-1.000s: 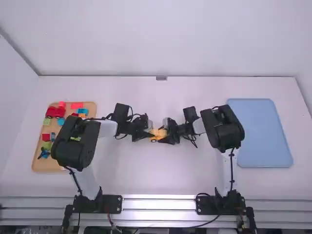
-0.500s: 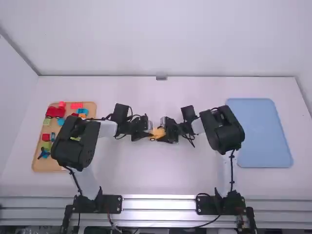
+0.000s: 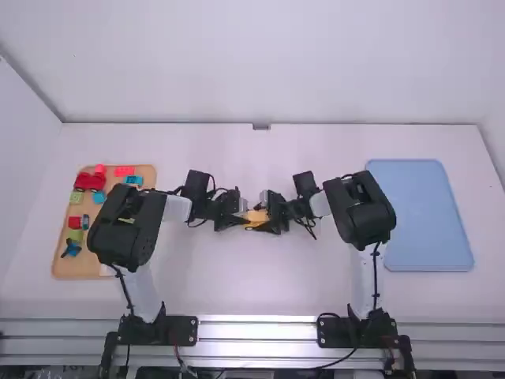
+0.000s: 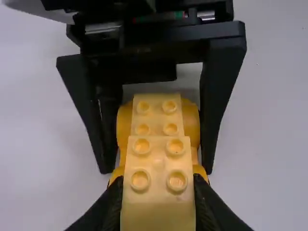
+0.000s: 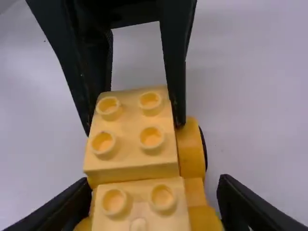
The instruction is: Assemble lego blocks to make yellow taxi
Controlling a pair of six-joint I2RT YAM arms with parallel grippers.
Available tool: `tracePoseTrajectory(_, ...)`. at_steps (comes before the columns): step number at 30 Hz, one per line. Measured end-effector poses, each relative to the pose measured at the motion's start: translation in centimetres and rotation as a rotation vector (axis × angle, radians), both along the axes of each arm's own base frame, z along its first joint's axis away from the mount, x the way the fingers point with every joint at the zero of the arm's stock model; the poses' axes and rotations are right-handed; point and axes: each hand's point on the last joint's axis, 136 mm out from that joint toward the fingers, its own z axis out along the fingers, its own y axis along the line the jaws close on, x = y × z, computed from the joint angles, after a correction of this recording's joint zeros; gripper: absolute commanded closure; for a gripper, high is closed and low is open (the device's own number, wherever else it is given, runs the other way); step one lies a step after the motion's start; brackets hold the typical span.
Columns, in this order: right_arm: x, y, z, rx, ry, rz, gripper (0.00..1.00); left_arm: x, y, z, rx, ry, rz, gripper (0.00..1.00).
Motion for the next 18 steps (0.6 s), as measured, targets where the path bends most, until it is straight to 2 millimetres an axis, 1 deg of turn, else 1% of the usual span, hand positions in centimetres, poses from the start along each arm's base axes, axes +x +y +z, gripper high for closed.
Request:
tracePoseTrajectory(2,0.0,0.0,-0.01,0.0,0.0,0.0,0.4,0.05,0.01,-0.01,0.0,0.003,0.005,0.76)
tracePoseTrajectory(3,0.02,0.0,-0.01,0.0,-0.001,0.0,0.44,0.08,0.01,0.0,0.0,0.005,0.007,0.76)
tracePoseTrajectory(6,0.0,0.0,-0.01,0.0,-0.002,0.001,0.47,0.08,0.02,-0.01,-0.001,0.011,0.011,0.79)
tracePoseTrajectory(12,-0.02,-0.02,-0.03,-0.001,-0.012,0.006,0.49,0.18,0.01,0.04,-0.006,0.033,0.029,0.8)
tracePoseTrajectory(18,0.07,-0.14,-0.03,0.0,-0.014,0.004,0.49,0.17,0.0,0.04,-0.009,0.046,0.036,0.77)
